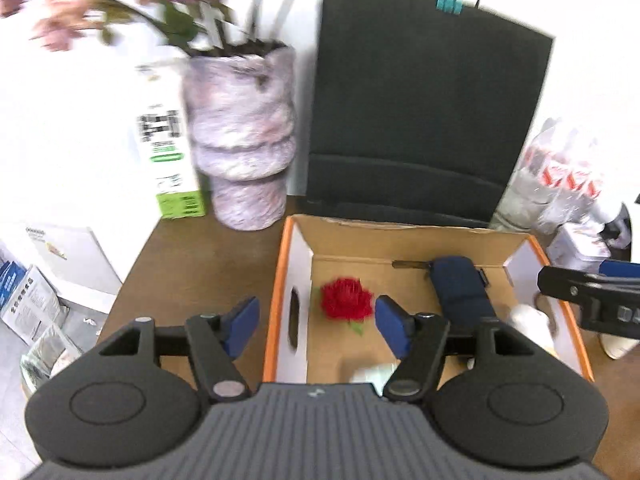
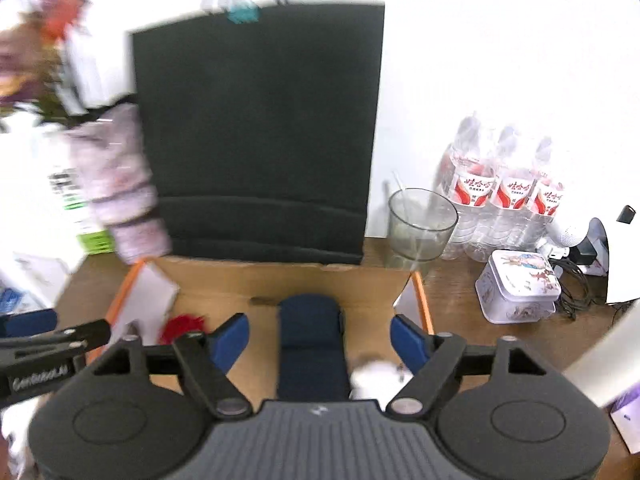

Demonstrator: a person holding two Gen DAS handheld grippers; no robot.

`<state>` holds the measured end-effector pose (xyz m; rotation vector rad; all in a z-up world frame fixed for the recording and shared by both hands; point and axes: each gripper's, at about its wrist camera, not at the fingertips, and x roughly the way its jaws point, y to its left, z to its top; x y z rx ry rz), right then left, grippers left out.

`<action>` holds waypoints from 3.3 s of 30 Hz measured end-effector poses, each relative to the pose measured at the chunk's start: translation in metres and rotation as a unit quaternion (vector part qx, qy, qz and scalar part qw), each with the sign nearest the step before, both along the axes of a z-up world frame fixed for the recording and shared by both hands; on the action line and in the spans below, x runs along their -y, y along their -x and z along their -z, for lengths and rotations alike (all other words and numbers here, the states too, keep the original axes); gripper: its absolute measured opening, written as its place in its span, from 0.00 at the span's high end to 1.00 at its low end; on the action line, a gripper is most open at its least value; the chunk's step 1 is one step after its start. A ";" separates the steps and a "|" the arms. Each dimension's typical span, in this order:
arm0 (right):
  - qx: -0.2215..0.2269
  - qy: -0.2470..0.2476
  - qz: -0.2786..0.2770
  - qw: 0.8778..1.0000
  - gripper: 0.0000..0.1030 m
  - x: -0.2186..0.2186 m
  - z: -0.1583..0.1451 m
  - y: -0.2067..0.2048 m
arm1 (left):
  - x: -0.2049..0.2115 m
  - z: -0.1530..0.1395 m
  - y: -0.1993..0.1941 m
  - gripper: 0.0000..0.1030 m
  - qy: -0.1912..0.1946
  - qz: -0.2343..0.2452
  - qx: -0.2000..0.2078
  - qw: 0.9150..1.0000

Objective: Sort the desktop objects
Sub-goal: 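Place the rose with the left gripper and the navy case with the right gripper into the box, then grasp the white bottle cap with the left gripper while the right gripper grasps the clear container, then drop the cap with the left gripper and the container with the right gripper into the box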

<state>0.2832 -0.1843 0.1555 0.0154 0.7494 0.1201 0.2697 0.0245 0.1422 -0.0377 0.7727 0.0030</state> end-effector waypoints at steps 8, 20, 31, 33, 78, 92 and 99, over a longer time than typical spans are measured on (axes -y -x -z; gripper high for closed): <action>0.076 -0.022 -0.030 0.996 0.16 0.011 0.043 0.164 | -0.001 0.038 0.164 0.14 0.009 -0.003 0.055 0.998; 0.104 0.023 -0.043 0.993 0.15 0.000 0.133 0.324 | 0.032 0.137 0.317 0.07 -0.049 0.069 0.096 0.992; 0.096 0.025 -0.061 0.993 0.13 -0.002 0.149 0.335 | 0.041 0.144 0.325 0.04 -0.079 0.092 0.097 0.988; 0.091 0.025 -0.060 0.994 0.13 -0.001 0.150 0.333 | 0.040 0.145 0.324 0.04 -0.078 0.089 0.095 0.988; 0.135 -0.051 0.028 0.989 0.62 0.052 0.126 0.167 | 0.013 0.126 0.111 0.37 -0.056 0.002 0.036 0.998; 0.116 -0.010 0.005 0.993 0.62 0.037 0.135 0.166 | -0.008 0.137 0.101 0.61 -0.051 -0.023 0.018 0.998; 0.149 -0.024 0.013 0.988 0.62 0.041 0.124 0.175 | -0.001 0.111 0.119 0.61 -0.027 -0.013 0.033 0.999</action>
